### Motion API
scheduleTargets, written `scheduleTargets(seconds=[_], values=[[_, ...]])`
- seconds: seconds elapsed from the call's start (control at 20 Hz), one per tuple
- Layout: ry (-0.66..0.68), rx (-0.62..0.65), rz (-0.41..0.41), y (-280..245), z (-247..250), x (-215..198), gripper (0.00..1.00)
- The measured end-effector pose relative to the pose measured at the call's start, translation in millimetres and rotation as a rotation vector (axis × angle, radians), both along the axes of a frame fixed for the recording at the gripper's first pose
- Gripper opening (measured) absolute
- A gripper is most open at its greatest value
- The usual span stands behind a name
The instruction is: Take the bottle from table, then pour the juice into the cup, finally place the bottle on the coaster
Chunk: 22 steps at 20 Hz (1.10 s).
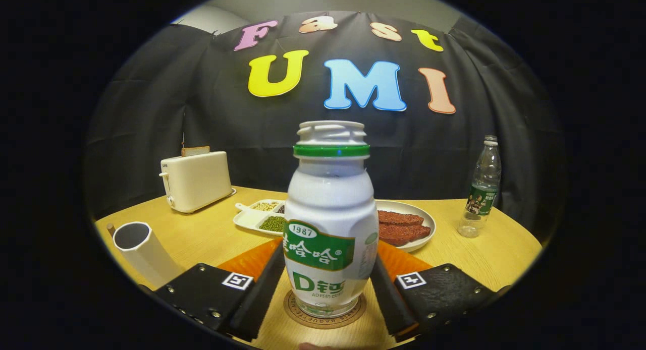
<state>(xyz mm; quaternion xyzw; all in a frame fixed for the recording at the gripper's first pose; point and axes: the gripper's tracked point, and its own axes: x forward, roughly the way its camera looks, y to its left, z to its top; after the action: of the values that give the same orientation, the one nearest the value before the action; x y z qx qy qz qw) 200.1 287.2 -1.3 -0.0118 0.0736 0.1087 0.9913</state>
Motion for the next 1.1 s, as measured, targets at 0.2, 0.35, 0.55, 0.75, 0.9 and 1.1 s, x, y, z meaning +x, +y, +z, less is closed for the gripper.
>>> scheduleTargets(seconds=[0.2, 0.35, 0.55, 0.75, 0.9, 1.1], values=[[-0.049, 0.002, -0.042, -6.3, 21.9, -4.5, 0.96], [-0.099, 0.014, -0.057, -8.9, 51.0, -18.1, 0.96], [-0.157, -0.004, -0.085, -11.9, 92.2, -42.1, 0.96], [-0.202, -0.006, -0.1, -15.7, 129.7, -67.8, 0.95], [-0.21, 0.008, -0.108, -18.6, 150.7, -85.0, 0.95], [-0.212, 0.016, -0.119, -35.8, 167.4, -104.5, 0.95]])
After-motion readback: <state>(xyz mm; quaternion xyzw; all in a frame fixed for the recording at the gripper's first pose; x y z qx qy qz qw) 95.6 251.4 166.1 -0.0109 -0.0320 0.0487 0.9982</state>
